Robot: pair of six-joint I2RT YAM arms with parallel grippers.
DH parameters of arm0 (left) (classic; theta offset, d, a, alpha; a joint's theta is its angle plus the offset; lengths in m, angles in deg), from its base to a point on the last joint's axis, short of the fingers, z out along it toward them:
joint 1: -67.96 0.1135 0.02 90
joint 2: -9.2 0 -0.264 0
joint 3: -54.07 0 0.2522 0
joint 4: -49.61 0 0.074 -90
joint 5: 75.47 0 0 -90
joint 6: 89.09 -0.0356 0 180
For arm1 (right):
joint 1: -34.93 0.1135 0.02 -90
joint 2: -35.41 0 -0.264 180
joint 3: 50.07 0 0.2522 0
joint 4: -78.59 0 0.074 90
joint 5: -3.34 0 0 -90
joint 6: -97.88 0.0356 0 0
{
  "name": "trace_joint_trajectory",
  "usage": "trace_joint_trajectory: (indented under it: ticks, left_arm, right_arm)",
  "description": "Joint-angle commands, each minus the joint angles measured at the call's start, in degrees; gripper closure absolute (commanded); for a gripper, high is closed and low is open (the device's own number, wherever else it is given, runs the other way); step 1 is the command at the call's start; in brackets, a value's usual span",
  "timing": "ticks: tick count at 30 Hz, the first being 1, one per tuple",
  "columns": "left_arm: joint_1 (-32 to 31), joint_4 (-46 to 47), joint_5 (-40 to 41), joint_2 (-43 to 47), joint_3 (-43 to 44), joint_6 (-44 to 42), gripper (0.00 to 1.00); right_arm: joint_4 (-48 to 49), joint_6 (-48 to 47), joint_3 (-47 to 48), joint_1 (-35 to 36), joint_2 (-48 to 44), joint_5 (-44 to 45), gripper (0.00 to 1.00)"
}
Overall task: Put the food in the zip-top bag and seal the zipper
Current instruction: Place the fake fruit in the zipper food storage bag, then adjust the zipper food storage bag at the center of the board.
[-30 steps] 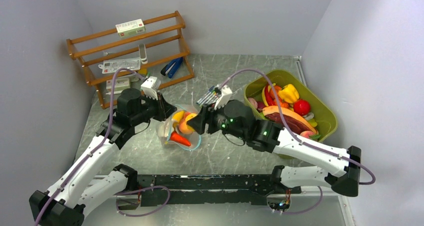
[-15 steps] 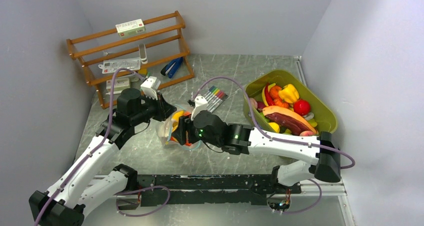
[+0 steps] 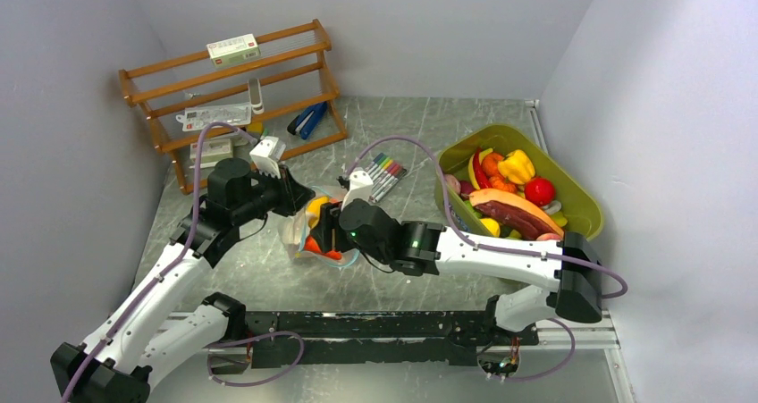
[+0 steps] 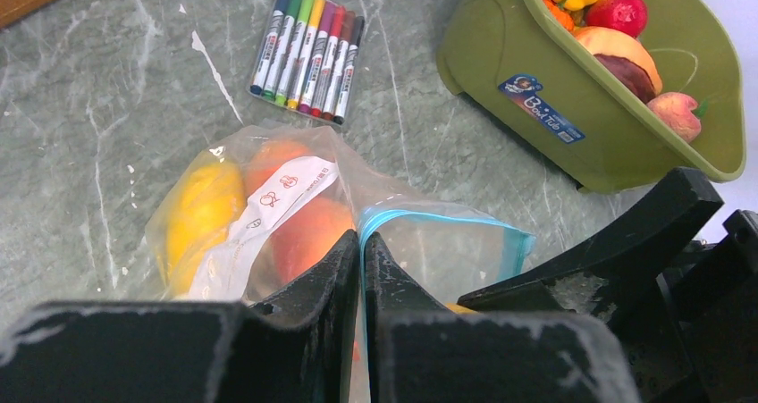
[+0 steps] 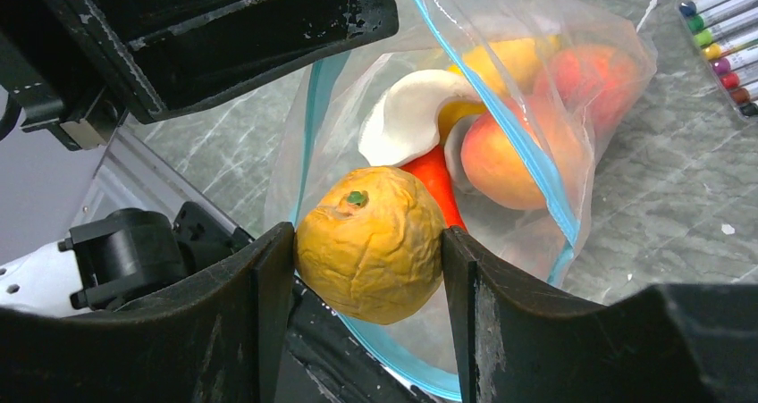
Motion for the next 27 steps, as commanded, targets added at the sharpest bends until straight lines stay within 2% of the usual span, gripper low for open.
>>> trace_joint_trajectory:
  ticks: [1,5,11,20,23,24,27]
  left_arm:
    - [0.30,0.90,0.32,0.73,0.66,0.66,0.93]
    - [0.30,0.82,0.46,0.81,0.67,0.62,0.93]
    - [0.30,0.59,0.78,0.70,0.98,0.32,0.93]
    - [0.30,0.29,1.35,0.86,1.09,-0.06,0.93]
    - [0.30,0.72,1.09,0.94,0.57,0.35,0.93]
    - [0.30,0.87,1.07,0.98,0.42,0.44,0.93]
    - [0.30,0.90,1.15,1.01,0.25,0.45,0.93]
  right_arm:
    - [3.46,0.89,-0.30,0.24,0.55,0.65,0.43]
    - [4.26,1.25,-0.64,0.29,-0.19,0.20,0.35]
    - [1.49,3.27,0.00,0.27,-2.25,0.02,0.33]
    - [-9.86,14.97,1.77,0.25,-7.46,3.90,0.41]
    - [-15.85,22.74,0.39,0.30,-9.09,8.72,0.46]
    - [-18.49,28.03,0.23,0.30,-9.26,10.09,0.47]
    - [-26.65,37.76,1.04,0.26,-8.88,11.65,0.47]
